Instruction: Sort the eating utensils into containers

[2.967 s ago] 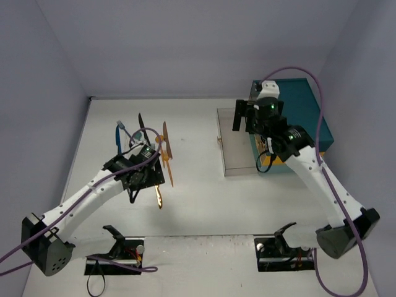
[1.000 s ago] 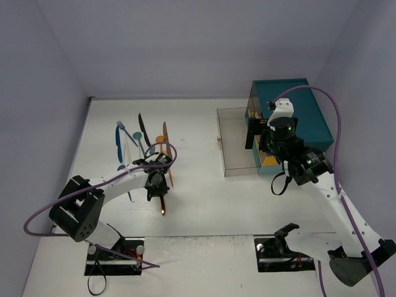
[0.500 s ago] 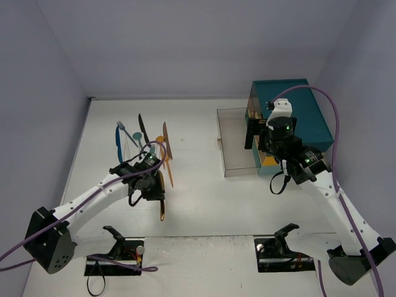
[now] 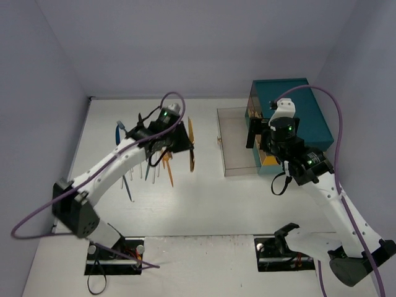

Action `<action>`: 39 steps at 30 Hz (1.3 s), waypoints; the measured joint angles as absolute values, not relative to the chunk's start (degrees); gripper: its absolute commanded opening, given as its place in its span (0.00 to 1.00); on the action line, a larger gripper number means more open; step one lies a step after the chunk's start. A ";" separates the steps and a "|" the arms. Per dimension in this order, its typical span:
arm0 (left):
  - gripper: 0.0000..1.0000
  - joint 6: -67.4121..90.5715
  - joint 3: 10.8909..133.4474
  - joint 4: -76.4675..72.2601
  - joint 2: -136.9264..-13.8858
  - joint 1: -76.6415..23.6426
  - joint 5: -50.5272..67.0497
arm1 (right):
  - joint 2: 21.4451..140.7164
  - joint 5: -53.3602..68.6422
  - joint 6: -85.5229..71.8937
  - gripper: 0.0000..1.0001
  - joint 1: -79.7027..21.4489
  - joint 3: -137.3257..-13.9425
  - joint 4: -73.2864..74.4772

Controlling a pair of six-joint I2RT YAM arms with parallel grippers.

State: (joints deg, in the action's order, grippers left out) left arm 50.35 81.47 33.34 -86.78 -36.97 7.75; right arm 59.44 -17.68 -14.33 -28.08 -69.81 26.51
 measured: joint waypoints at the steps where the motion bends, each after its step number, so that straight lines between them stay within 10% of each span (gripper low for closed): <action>1: 0.00 50.49 84.40 31.53 -90.12 -37.28 7.77 | 58.99 -17.72 -14.73 1.00 -28.08 -69.83 26.55; 15: 0.03 51.90 112.28 19.73 -124.87 -42.03 7.98 | 45.60 -17.46 -20.83 1.00 -28.09 -69.21 27.08; 28: 0.41 53.88 115.80 20.05 -132.38 -44.15 4.39 | 41.82 -17.06 -22.50 1.00 -28.09 -66.57 28.77; 39: 0.42 46.74 116.98 29.70 -126.60 -43.79 -3.04 | 42.17 -17.06 -20.90 1.00 -28.08 -66.62 29.11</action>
State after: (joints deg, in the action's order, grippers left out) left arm 46.74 116.98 29.70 -126.60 -43.79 -3.04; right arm 42.17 -17.06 -20.90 -28.08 -66.62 29.11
